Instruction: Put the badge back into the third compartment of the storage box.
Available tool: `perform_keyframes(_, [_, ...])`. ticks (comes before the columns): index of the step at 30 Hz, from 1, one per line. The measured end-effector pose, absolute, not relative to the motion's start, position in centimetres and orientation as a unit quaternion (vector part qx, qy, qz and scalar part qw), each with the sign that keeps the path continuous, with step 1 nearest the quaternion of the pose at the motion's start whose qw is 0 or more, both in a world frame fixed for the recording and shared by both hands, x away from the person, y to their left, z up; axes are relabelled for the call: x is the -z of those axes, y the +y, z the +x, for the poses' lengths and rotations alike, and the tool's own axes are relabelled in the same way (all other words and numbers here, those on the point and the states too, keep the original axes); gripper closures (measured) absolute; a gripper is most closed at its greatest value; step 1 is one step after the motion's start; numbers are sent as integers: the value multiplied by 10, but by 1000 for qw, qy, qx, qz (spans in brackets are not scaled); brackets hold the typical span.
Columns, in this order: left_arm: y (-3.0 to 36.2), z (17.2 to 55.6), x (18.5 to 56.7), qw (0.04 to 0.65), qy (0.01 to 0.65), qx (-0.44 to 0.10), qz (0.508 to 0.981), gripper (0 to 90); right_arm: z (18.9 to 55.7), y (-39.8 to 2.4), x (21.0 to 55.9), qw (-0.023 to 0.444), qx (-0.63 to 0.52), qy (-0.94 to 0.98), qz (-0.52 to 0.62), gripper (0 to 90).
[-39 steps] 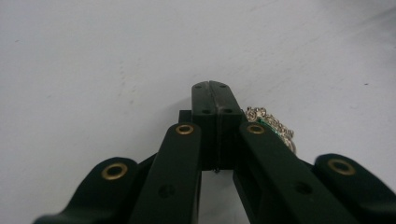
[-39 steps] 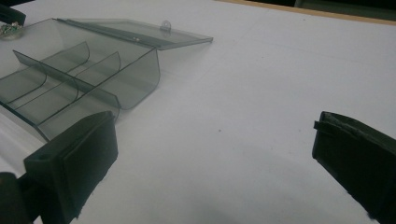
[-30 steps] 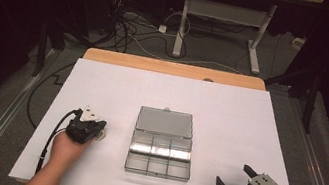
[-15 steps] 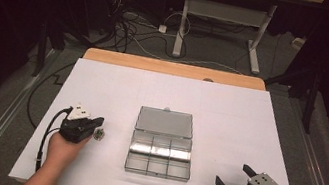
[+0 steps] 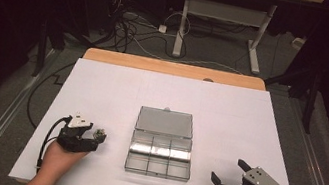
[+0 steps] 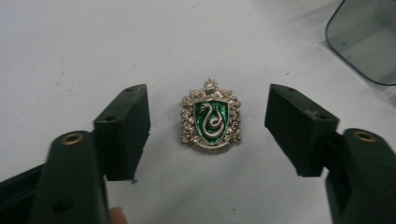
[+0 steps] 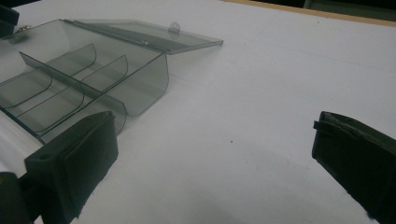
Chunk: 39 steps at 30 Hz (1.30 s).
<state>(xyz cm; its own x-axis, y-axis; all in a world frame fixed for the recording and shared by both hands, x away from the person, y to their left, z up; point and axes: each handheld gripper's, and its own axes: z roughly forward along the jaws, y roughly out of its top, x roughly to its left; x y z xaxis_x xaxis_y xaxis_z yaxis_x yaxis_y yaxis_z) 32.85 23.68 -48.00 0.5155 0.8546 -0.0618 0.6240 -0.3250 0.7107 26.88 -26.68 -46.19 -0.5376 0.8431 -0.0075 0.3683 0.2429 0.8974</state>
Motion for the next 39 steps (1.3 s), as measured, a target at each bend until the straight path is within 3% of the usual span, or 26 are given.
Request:
perform_keyframes(22, [232, 335, 487, 332, 465, -164, 804, 385, 271, -265, 463, 254, -462, 747, 406, 13])
perform_keyframes(34, [233, 335, 487, 336, 461, -165, 805, 544, 271, -264, 464, 248, -462, 745, 412, 13])
perform_keyframes(39, [234, 336, 486, 336, 459, -165, 805, 554, 271, -265, 464, 251, -462, 746, 409, 13])
